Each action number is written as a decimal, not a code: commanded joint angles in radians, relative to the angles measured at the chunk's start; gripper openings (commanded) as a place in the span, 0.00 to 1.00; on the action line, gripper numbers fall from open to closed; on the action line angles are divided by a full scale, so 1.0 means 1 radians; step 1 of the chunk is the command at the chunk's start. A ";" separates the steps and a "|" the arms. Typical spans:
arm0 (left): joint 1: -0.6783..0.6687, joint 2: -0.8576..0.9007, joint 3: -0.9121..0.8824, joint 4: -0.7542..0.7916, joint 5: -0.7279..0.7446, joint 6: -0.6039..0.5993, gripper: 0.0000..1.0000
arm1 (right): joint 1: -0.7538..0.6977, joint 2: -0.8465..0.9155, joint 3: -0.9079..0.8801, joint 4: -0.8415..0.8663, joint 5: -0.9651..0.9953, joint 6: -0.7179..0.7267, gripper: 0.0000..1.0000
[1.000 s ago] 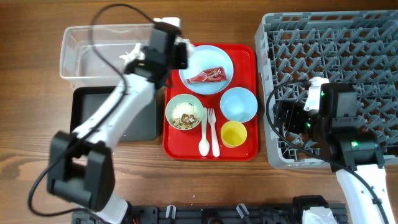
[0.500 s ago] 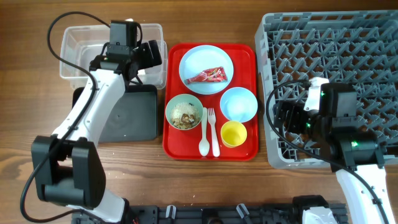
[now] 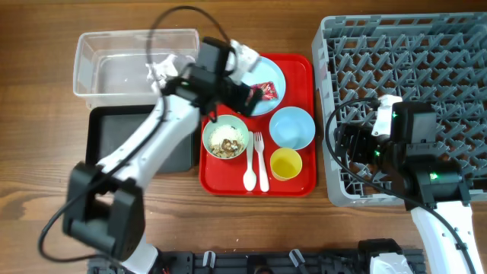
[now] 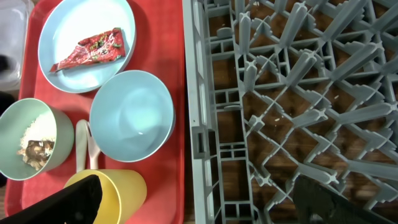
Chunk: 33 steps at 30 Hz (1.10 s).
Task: Sort waste into correct bins and load items into the dishwasher rack
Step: 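Grasp the red snack wrapper on the blue plate with the left gripper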
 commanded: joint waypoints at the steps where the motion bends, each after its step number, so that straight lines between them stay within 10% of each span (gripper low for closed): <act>1: -0.044 0.095 0.003 0.045 -0.026 0.138 1.00 | -0.004 0.002 0.019 -0.003 0.005 -0.011 1.00; 24: -0.024 0.308 0.003 0.189 -0.183 0.134 0.98 | -0.004 0.002 0.019 -0.007 0.005 -0.011 1.00; 27: -0.023 0.327 0.003 0.190 -0.164 0.134 0.88 | -0.004 0.002 0.019 -0.007 0.005 -0.011 1.00; 33: -0.024 0.336 0.003 0.196 -0.165 0.134 0.36 | -0.004 0.002 0.019 -0.007 0.005 -0.011 1.00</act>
